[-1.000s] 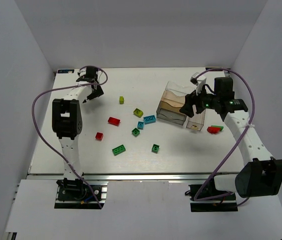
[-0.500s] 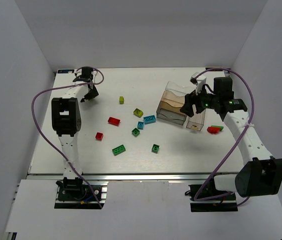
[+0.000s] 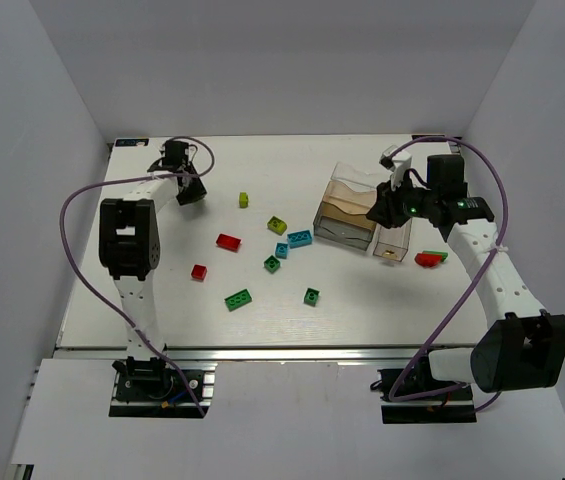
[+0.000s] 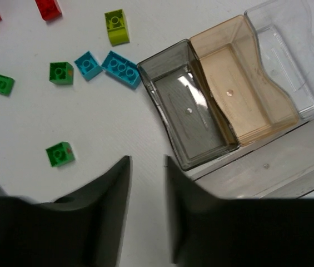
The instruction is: Sort the legos into containers by color
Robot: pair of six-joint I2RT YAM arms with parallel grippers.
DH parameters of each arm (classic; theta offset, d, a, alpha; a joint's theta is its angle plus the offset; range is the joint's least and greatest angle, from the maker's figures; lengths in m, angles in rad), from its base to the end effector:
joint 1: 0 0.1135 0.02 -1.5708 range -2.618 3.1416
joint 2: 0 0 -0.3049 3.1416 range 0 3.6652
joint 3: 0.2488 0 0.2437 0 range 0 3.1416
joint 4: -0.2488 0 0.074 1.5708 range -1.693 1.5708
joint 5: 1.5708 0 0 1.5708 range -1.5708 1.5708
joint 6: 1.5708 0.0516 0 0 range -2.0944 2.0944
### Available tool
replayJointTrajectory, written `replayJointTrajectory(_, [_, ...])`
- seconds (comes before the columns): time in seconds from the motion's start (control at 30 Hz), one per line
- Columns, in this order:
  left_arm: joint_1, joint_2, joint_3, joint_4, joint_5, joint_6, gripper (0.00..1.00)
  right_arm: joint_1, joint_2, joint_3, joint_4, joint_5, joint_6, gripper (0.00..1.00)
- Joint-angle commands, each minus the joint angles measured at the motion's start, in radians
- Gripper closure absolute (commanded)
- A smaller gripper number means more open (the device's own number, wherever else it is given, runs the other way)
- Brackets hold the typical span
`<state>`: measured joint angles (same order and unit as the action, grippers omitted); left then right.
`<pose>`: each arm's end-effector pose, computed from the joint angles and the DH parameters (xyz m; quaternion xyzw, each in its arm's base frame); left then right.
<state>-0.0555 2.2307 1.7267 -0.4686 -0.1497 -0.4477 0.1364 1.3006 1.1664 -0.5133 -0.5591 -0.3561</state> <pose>0.5128 -0.0208 0.1896 -0.2073 0.9304 -0.0039 0.3024 0.2684 0.0645 0.3642 -0.3290 0.8046 0.1986 0.4526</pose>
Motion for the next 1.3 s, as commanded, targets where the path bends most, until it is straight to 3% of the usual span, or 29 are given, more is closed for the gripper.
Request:
replayJointTrajectory(0.0, [-0.058, -0.257, -0.169, 0.202, 0.306, -0.070, 1.00, 0.008, -0.026, -0.010, 0.024, -0.039, -0.011, 0.70])
replayJointTrajectory(0.1, [-0.121, -0.350, -0.268, 0.338, 0.510, -0.138, 1.00, 0.012, -0.029, -0.017, 0.030, -0.021, 0.011, 0.93])
replayJointTrajectory(0.2, [-0.208, -0.362, -0.257, 0.367, 0.662, -0.169, 1.00, 0.006, -0.027, -0.028, 0.059, 0.031, 0.064, 0.99])
replayJointTrajectory(0.33, [-0.316, -0.355, -0.210, 0.370, 0.711, -0.200, 1.00, 0.006, -0.034, -0.036, 0.107, 0.116, 0.143, 0.99])
replayJointTrajectory(0.57, [-0.426, -0.165, -0.032, 0.525, 0.704, -0.315, 1.00, 0.003, -0.057, -0.039, 0.174, 0.246, 0.250, 0.89])
replayJointTrajectory(0.73, [-0.490, 0.056, 0.329, 0.513, 0.670, -0.324, 1.00, 0.002, -0.073, -0.057, 0.182, 0.243, 0.263, 0.86])
replayJointTrajectory(0.83, [-0.512, 0.177, 0.463, 0.502, 0.639, -0.316, 1.00, 0.000, -0.092, -0.074, 0.188, 0.243, 0.267, 0.85])
replayJointTrajectory(0.9, [-0.512, 0.211, 0.488, 0.519, 0.584, -0.304, 1.00, 0.000, -0.103, -0.083, 0.191, 0.246, 0.270, 0.84])
replayJointTrajectory(1.03, [-0.532, 0.204, 0.401, 0.625, 0.458, -0.283, 1.00, 0.000, -0.122, -0.111, 0.196, 0.248, 0.273, 0.84])
replayJointTrajectory(1.17, [-0.550, 0.279, 0.529, 0.575, 0.395, -0.266, 0.99, -0.008, -0.135, -0.131, 0.202, 0.248, 0.281, 0.83])
replayJointTrajectory(1.27, [-0.550, 0.305, 0.544, 0.565, 0.359, -0.264, 0.96, -0.006, -0.138, -0.137, 0.205, 0.242, 0.286, 0.83])
